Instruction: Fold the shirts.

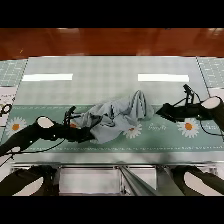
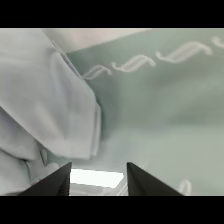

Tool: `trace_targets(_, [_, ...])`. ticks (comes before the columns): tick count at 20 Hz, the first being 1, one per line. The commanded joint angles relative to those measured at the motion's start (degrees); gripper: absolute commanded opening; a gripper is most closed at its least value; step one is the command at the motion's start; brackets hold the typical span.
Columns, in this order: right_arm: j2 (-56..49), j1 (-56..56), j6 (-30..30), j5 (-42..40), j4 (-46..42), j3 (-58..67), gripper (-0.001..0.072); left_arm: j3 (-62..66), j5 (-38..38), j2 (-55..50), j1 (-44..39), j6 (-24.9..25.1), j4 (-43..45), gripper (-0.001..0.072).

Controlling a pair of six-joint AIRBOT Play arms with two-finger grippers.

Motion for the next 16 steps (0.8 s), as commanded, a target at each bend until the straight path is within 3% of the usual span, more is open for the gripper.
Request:
trace_targets(1, [-9.9,4.1,-0.6,2.4,0.6,7.8,0.0401,0.9,-0.1,0.0,0.6,0.5,-0.3,0.0017])
trace_targets(7, [-19.9,7.0,0.1,3.8,2.9,15.5,0.0400,0.9,-0.2,0.0,0.6,0.4,-0.3,0.0018])
trace_targets(9, [-20.7,7.8,-0.5,3.4,4.0,15.8,0.0319,1.0,-0.1,0.0,0.6,0.5,-0.3,0.0017])
trace_targets(11, [-20.6,8.1,-3.2,4.8,4.4,16.6,0.0025,1.4,0.3,0.0,1.6,2.6,0.1,0.0017])
trace_targets(13, [-20.1,7.4,-4.4,9.5,3.1,20.2,0.0024,3.8,-2.3,0.1,7.2,3.3,0.3,0.0017])
trace_targets(16, [-15.3,5.2,-2.1,12.9,0.0,30.3,0.0024,14.6,-13.5,1.5,20.1,6.4,0.3,0.0017])
